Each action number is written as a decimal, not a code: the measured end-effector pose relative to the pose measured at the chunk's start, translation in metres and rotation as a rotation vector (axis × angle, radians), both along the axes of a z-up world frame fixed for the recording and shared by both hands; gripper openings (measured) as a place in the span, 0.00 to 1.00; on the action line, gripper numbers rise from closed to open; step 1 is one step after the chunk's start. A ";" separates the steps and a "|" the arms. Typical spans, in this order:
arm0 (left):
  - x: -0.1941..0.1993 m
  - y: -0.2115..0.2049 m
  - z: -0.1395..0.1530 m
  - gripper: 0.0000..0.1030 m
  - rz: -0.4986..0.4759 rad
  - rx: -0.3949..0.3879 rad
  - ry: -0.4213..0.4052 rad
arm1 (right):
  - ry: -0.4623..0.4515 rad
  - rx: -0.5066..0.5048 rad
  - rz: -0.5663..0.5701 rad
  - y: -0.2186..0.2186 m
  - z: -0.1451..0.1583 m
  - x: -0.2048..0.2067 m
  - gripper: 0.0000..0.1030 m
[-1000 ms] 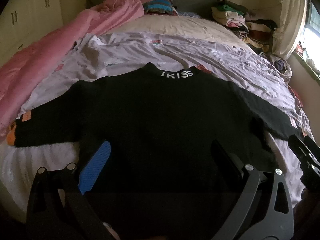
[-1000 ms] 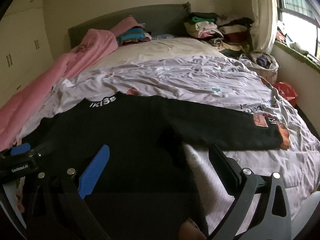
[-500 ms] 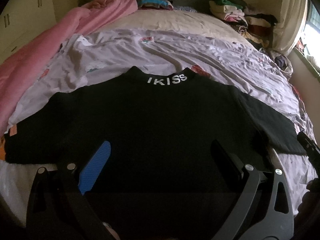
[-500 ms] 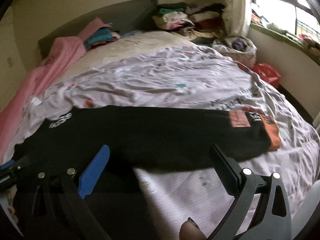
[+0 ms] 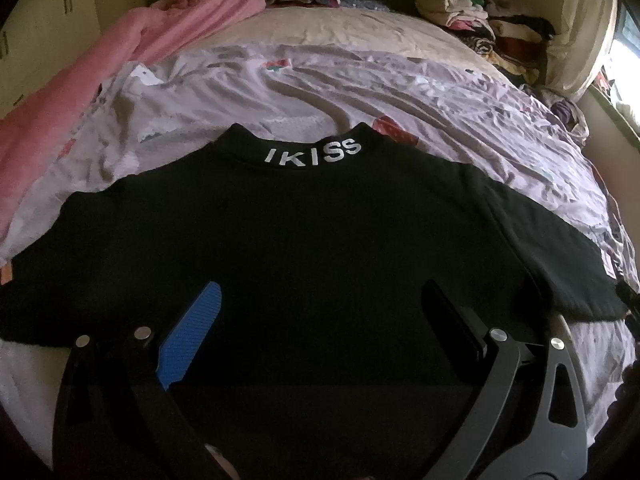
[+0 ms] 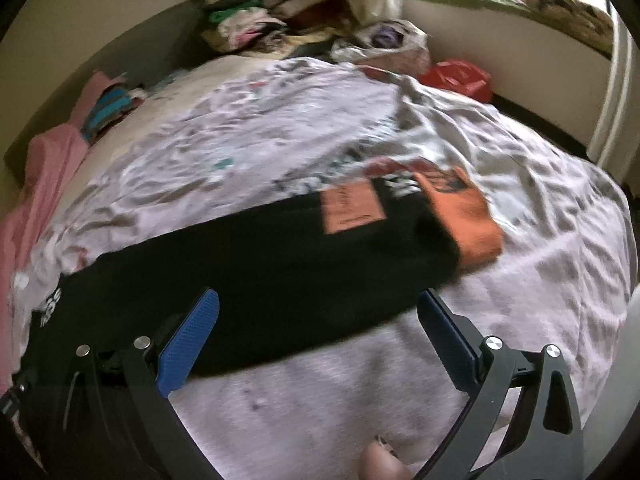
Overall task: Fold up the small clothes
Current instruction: 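Grasp the orange cuff of the sweatshirt sleeve with the right gripper, then fold the held sleeve across the sweatshirt body toward the left tool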
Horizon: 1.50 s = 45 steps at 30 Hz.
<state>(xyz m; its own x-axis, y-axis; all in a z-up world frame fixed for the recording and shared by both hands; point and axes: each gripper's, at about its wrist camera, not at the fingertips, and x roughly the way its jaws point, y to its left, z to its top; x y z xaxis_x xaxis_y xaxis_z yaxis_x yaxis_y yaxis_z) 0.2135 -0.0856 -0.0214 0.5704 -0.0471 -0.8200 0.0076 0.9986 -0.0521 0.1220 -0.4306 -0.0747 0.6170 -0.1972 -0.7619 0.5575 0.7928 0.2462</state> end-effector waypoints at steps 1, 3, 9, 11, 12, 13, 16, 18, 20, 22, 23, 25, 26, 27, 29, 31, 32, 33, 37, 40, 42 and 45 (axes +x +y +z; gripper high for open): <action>0.001 0.000 -0.001 0.91 0.001 -0.003 0.001 | 0.005 0.014 -0.011 -0.004 -0.003 0.000 0.96; 0.004 0.000 -0.004 0.91 0.003 -0.006 0.005 | 0.012 0.053 -0.030 -0.012 -0.010 0.000 0.96; 0.012 -0.001 -0.007 0.91 0.006 0.003 -0.005 | 0.018 0.147 -0.099 -0.044 -0.031 0.010 0.84; 0.015 0.002 -0.007 0.91 0.012 -0.005 -0.001 | -0.003 0.166 -0.134 -0.054 -0.034 0.013 0.63; 0.016 0.004 -0.007 0.91 0.016 -0.010 0.003 | -0.013 0.172 -0.145 -0.058 -0.034 0.014 0.55; 0.015 0.005 -0.005 0.91 0.016 -0.014 0.006 | -0.030 0.181 -0.159 -0.063 -0.032 0.014 0.39; 0.010 0.010 0.005 0.91 0.014 -0.037 -0.012 | -0.101 0.208 -0.133 -0.067 -0.020 0.012 0.12; 0.007 0.014 0.014 0.91 0.018 -0.052 -0.026 | -0.154 0.194 -0.087 -0.061 -0.005 0.010 0.11; 0.006 0.018 0.021 0.91 0.022 -0.063 -0.034 | -0.216 0.173 -0.035 -0.051 0.014 0.007 0.11; 0.004 0.023 0.031 0.91 0.028 -0.080 -0.048 | -0.264 0.142 0.025 -0.035 0.035 0.007 0.10; 0.003 0.024 0.034 0.91 0.029 -0.086 -0.052 | -0.280 0.126 0.050 -0.027 0.044 0.008 0.10; 0.001 0.029 0.042 0.91 0.033 -0.095 -0.065 | -0.309 0.092 0.098 -0.015 0.059 0.007 0.10; -0.001 0.033 0.046 0.91 0.039 -0.100 -0.075 | -0.318 0.075 0.118 -0.007 0.066 0.008 0.10; -0.001 0.035 0.048 0.91 0.042 -0.103 -0.079 | -0.327 0.061 0.143 0.001 0.072 0.009 0.10; -0.003 0.043 0.054 0.91 0.054 -0.116 -0.089 | -0.343 0.053 0.190 0.019 0.083 0.015 0.10; -0.004 0.051 0.058 0.91 0.068 -0.126 -0.091 | -0.351 0.046 0.225 0.032 0.091 0.019 0.10; -0.006 0.056 0.060 0.91 0.076 -0.135 -0.095 | -0.356 0.040 0.241 0.039 0.095 0.020 0.10; -0.007 0.061 0.062 0.91 0.083 -0.147 -0.097 | -0.360 0.033 0.257 0.046 0.098 0.021 0.10; -0.011 0.081 0.067 0.91 0.109 -0.190 -0.098 | -0.367 0.005 0.321 0.079 0.110 0.026 0.10; -0.013 0.093 0.068 0.91 0.119 -0.222 -0.102 | -0.364 -0.025 0.363 0.104 0.114 0.030 0.10; -0.015 0.100 0.068 0.91 0.121 -0.250 -0.104 | -0.361 -0.039 0.400 0.122 0.116 0.033 0.10; -0.017 0.111 0.065 0.91 0.131 -0.281 -0.101 | -0.359 -0.059 0.442 0.144 0.117 0.037 0.10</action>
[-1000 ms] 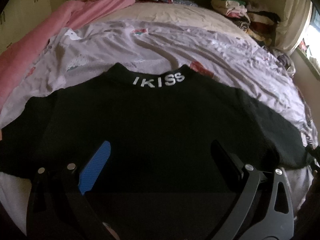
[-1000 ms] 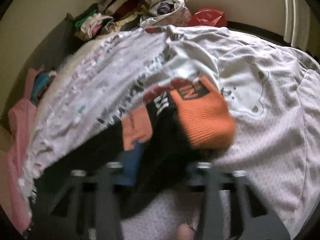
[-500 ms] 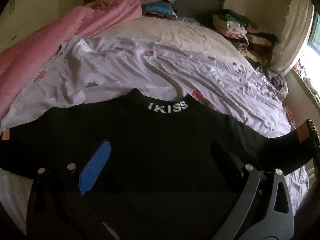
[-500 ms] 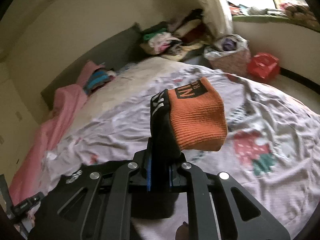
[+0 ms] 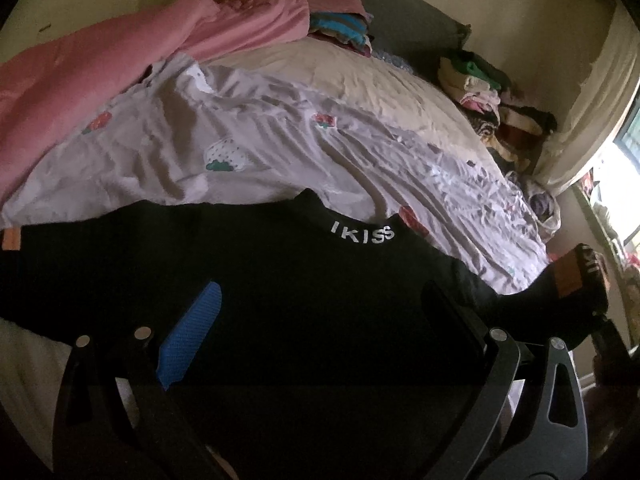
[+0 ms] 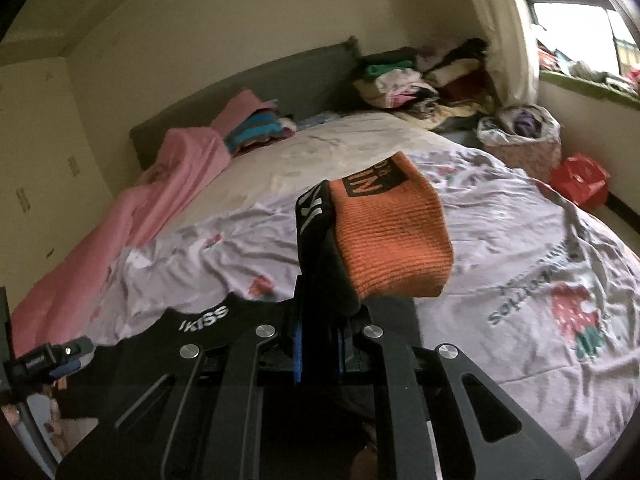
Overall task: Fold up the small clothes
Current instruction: 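Fold the held sleeve across the sweatshirt body toward the left tool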
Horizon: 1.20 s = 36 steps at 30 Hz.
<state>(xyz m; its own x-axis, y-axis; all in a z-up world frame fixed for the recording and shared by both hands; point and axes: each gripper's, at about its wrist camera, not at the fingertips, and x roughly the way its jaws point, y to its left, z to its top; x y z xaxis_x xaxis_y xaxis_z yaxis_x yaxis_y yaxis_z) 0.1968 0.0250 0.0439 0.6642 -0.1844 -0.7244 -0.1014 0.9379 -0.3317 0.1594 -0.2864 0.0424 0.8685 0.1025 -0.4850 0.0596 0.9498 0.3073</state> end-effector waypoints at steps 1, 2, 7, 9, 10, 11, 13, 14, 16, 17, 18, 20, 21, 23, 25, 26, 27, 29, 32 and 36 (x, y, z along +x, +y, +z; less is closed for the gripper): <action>-0.001 0.004 -0.001 0.91 0.004 -0.011 0.001 | -0.001 -0.012 0.015 0.009 0.000 0.001 0.10; -0.002 0.009 -0.003 0.91 0.008 -0.026 0.001 | 0.002 -0.021 0.027 0.016 -0.001 0.003 0.10; -0.003 0.029 -0.011 0.91 0.038 -0.077 0.012 | 0.013 -0.065 0.090 0.056 -0.007 0.011 0.10; -0.004 0.037 -0.015 0.91 0.049 -0.100 0.014 | 0.016 -0.078 0.112 0.068 -0.010 0.013 0.10; -0.004 0.041 -0.017 0.91 0.051 -0.114 0.016 | 0.018 -0.087 0.127 0.076 -0.012 0.014 0.10; -0.003 0.043 -0.019 0.91 0.050 -0.129 0.018 | 0.021 -0.097 0.139 0.084 -0.014 0.015 0.10; -0.003 0.050 -0.024 0.91 0.051 -0.154 0.026 | 0.030 -0.112 0.166 0.097 -0.019 0.018 0.10; -0.003 0.052 -0.026 0.91 0.050 -0.164 0.030 | 0.033 -0.118 0.177 0.103 -0.021 0.019 0.10; -0.002 0.057 -0.033 0.91 0.045 -0.205 0.041 | 0.040 -0.138 0.207 0.118 -0.026 0.021 0.10; -0.001 0.060 -0.035 0.91 0.042 -0.229 0.045 | 0.042 -0.147 0.220 0.125 -0.028 0.022 0.10; -0.001 0.063 -0.039 0.91 0.040 -0.258 0.046 | 0.043 -0.154 0.234 0.132 -0.031 0.022 0.10; -0.001 0.067 -0.042 0.91 0.035 -0.284 0.046 | 0.046 -0.172 0.261 0.149 -0.036 0.024 0.10; -0.001 0.069 -0.046 0.91 0.030 -0.302 0.048 | 0.048 -0.180 0.275 0.157 -0.039 0.025 0.10; 0.000 0.072 -0.051 0.91 0.020 -0.346 0.050 | 0.050 -0.206 0.304 0.174 -0.046 0.026 0.10; 0.000 0.077 -0.058 0.91 0.013 -0.407 0.054 | 0.059 -0.227 0.329 0.188 -0.053 0.029 0.10; 0.001 0.078 -0.061 0.91 0.011 -0.417 0.054 | 0.065 -0.234 0.340 0.195 -0.057 0.031 0.11; 0.001 0.080 -0.064 0.91 0.008 -0.425 0.055 | 0.068 -0.241 0.352 0.202 -0.061 0.032 0.11; 0.003 0.082 -0.069 0.91 0.000 -0.443 0.057 | 0.070 -0.260 0.375 0.216 -0.069 0.033 0.12; 0.005 0.085 -0.078 0.91 -0.014 -0.479 0.064 | 0.086 -0.273 0.410 0.231 -0.080 0.035 0.13; 0.008 0.088 -0.085 0.89 -0.028 -0.511 0.070 | 0.101 -0.272 0.470 0.243 -0.087 0.032 0.28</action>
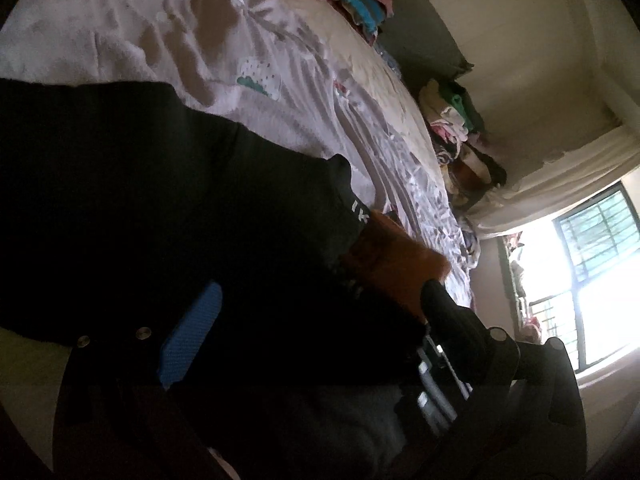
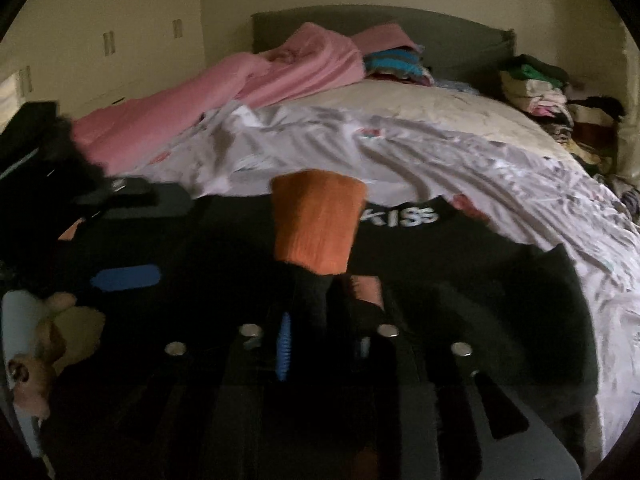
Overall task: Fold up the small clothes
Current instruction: 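Fold the held sleeve across the sweatshirt body toward the left tool, then release the sleeve onto the sweatshirt and open the right gripper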
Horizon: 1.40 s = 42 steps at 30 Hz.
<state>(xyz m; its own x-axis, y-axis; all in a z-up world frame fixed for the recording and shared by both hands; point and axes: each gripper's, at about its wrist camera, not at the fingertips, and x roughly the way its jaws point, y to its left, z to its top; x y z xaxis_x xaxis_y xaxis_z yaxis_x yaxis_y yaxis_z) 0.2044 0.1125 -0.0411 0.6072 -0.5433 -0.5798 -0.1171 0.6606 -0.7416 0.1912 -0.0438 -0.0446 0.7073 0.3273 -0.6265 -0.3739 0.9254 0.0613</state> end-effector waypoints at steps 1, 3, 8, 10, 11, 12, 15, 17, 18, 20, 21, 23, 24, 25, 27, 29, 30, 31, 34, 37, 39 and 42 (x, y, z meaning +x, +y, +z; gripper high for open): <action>0.000 0.000 -0.001 0.89 -0.004 -0.012 0.002 | 0.010 -0.003 0.020 0.003 -0.001 -0.003 0.42; 0.001 -0.002 -0.005 0.87 -0.018 -0.031 0.008 | 0.030 0.012 0.062 0.004 -0.002 -0.011 0.48; 0.003 -0.009 -0.015 0.85 -0.051 -0.058 0.029 | 0.069 0.046 0.161 -0.001 0.001 -0.039 0.61; 0.004 -0.016 -0.018 0.82 -0.056 -0.010 0.046 | 0.087 0.080 0.160 -0.012 0.003 -0.048 0.61; 0.004 -0.019 -0.018 0.76 -0.057 0.024 0.053 | 0.094 0.100 0.145 -0.022 0.004 -0.053 0.61; 0.002 -0.024 -0.019 0.72 -0.059 0.060 0.057 | 0.098 0.111 0.132 -0.027 0.005 -0.057 0.61; 0.005 -0.039 -0.021 0.46 -0.088 0.099 0.063 | 0.099 0.134 0.070 -0.053 0.008 -0.065 0.61; 0.009 -0.054 -0.023 0.28 -0.120 0.112 0.068 | 0.097 0.131 0.022 -0.069 0.011 -0.067 0.61; 0.010 -0.063 -0.022 0.17 -0.131 0.159 0.064 | 0.095 0.134 0.002 -0.077 0.012 -0.067 0.61; 0.009 -0.075 -0.015 0.11 -0.146 0.241 0.036 | 0.099 0.148 -0.040 -0.096 0.013 -0.068 0.61; 0.005 -0.081 -0.006 0.07 -0.157 0.280 0.001 | 0.098 0.148 -0.057 -0.104 0.014 -0.068 0.61; -0.004 -0.088 0.014 0.06 -0.174 0.309 -0.081 | 0.083 0.143 -0.100 -0.121 0.016 -0.071 0.61; -0.010 -0.090 0.028 0.06 -0.175 0.330 -0.137 | 0.083 0.144 -0.118 -0.128 0.017 -0.072 0.61; -0.013 -0.091 0.039 0.06 -0.174 0.346 -0.179 | 0.083 0.142 -0.140 -0.136 0.017 -0.072 0.61; -0.018 -0.089 0.058 0.05 -0.150 0.367 -0.238 | 0.075 0.138 -0.170 -0.147 0.017 -0.072 0.61; -0.024 -0.079 0.066 0.05 -0.118 0.382 -0.255 | 0.077 0.134 -0.198 -0.155 0.016 -0.069 0.61; -0.025 -0.074 0.067 0.05 -0.095 0.399 -0.253 | 0.078 0.130 -0.213 -0.157 0.015 -0.068 0.61; -0.026 -0.068 0.065 0.05 -0.079 0.407 -0.249 | 0.078 0.123 -0.230 -0.159 0.014 -0.066 0.61; -0.022 -0.054 0.049 0.05 -0.071 0.379 -0.181 | 0.081 0.098 -0.261 -0.156 0.012 -0.057 0.61; -0.015 -0.051 0.028 0.06 -0.087 0.387 -0.101 | 0.101 0.080 -0.257 -0.147 0.006 -0.044 0.61; -0.014 -0.048 0.016 0.08 -0.091 0.421 -0.053 | 0.117 0.056 -0.251 -0.139 -0.001 -0.034 0.61; -0.013 -0.044 0.004 0.18 -0.080 0.473 -0.010 | 0.160 0.029 -0.245 -0.129 -0.011 -0.018 0.61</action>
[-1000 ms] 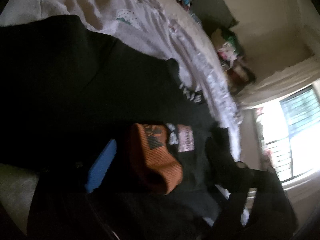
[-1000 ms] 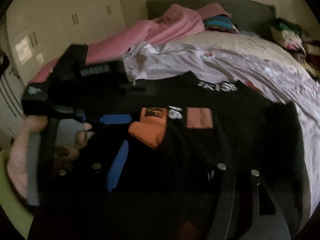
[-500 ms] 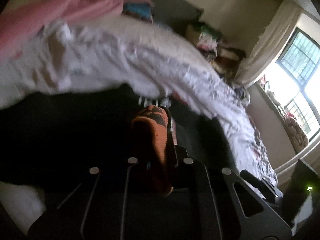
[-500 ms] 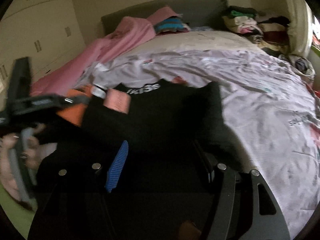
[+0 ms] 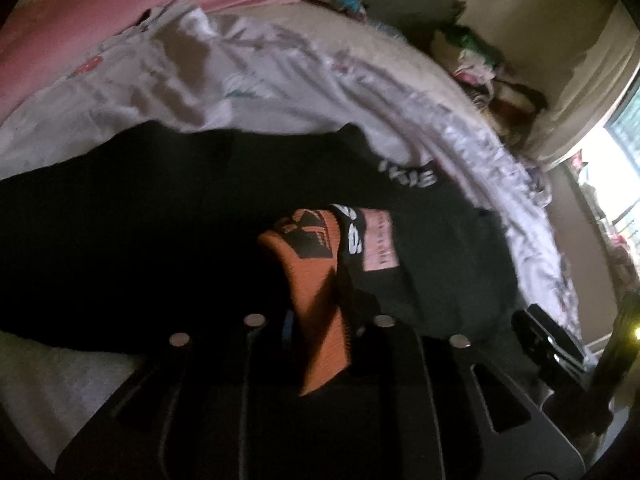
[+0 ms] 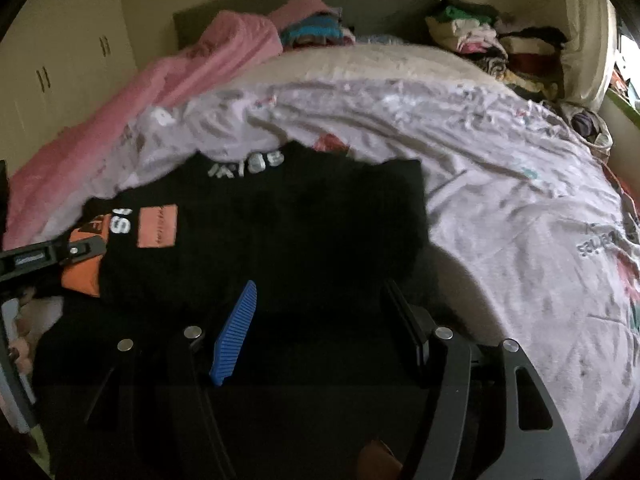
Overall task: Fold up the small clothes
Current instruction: 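Release the sleeve onto the sweatshirt and open the right gripper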
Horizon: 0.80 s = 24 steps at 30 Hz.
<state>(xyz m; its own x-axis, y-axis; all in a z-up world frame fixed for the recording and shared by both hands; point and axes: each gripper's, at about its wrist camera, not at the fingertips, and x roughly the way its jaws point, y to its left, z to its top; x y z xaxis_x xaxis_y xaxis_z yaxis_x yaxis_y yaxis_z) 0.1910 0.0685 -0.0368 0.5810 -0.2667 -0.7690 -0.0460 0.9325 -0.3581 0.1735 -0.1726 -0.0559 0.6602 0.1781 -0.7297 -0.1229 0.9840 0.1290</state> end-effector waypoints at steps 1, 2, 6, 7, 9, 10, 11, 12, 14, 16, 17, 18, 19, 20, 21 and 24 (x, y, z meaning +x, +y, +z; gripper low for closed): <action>0.000 0.002 -0.004 0.19 0.011 0.028 0.012 | 0.017 -0.008 0.007 0.004 -0.005 0.006 0.61; 0.000 0.004 -0.006 0.20 0.019 0.054 0.021 | 0.029 -0.020 0.001 0.007 -0.009 0.009 0.61; -0.003 0.011 -0.016 0.31 0.029 0.112 0.051 | 0.084 -0.061 -0.023 0.012 -0.025 0.020 0.61; -0.004 0.011 -0.017 0.33 0.031 0.133 0.053 | 0.097 -0.060 -0.030 0.011 -0.029 0.022 0.61; -0.007 0.010 -0.017 0.35 0.027 0.167 0.046 | 0.100 -0.054 -0.044 0.009 -0.031 0.023 0.61; -0.008 0.008 -0.017 0.35 0.023 0.184 0.045 | 0.097 -0.060 -0.050 0.010 -0.028 0.020 0.61; -0.009 0.007 -0.017 0.35 0.016 0.200 0.041 | 0.091 -0.056 -0.052 0.010 -0.026 0.018 0.61; -0.011 0.007 -0.015 0.34 0.012 0.203 0.036 | 0.079 -0.038 -0.054 0.010 -0.021 0.014 0.62; -0.015 0.008 -0.009 0.34 0.007 0.192 0.021 | 0.054 -0.008 -0.048 0.011 -0.010 0.006 0.69; -0.024 0.012 0.003 0.38 0.002 0.179 0.000 | 0.017 -0.007 -0.037 0.017 0.004 -0.002 0.73; -0.026 0.013 0.006 0.44 0.001 0.182 -0.002 | 0.001 -0.008 -0.027 0.021 0.010 -0.006 0.76; -0.029 0.016 0.011 0.50 0.001 0.190 -0.005 | -0.015 -0.003 -0.019 0.024 0.016 -0.009 0.77; -0.032 0.018 0.014 0.53 0.006 0.195 -0.006 | -0.028 0.005 -0.011 0.029 0.021 -0.013 0.79; -0.036 0.022 0.017 0.53 0.013 0.199 -0.005 | -0.036 0.011 -0.004 0.032 0.025 -0.016 0.85; -0.039 0.025 0.019 0.56 0.015 0.198 -0.006 | -0.051 0.018 0.008 0.037 0.030 -0.019 0.88; -0.049 0.038 0.023 0.80 0.037 0.200 -0.007 | -0.097 0.022 0.045 0.054 0.046 -0.029 0.92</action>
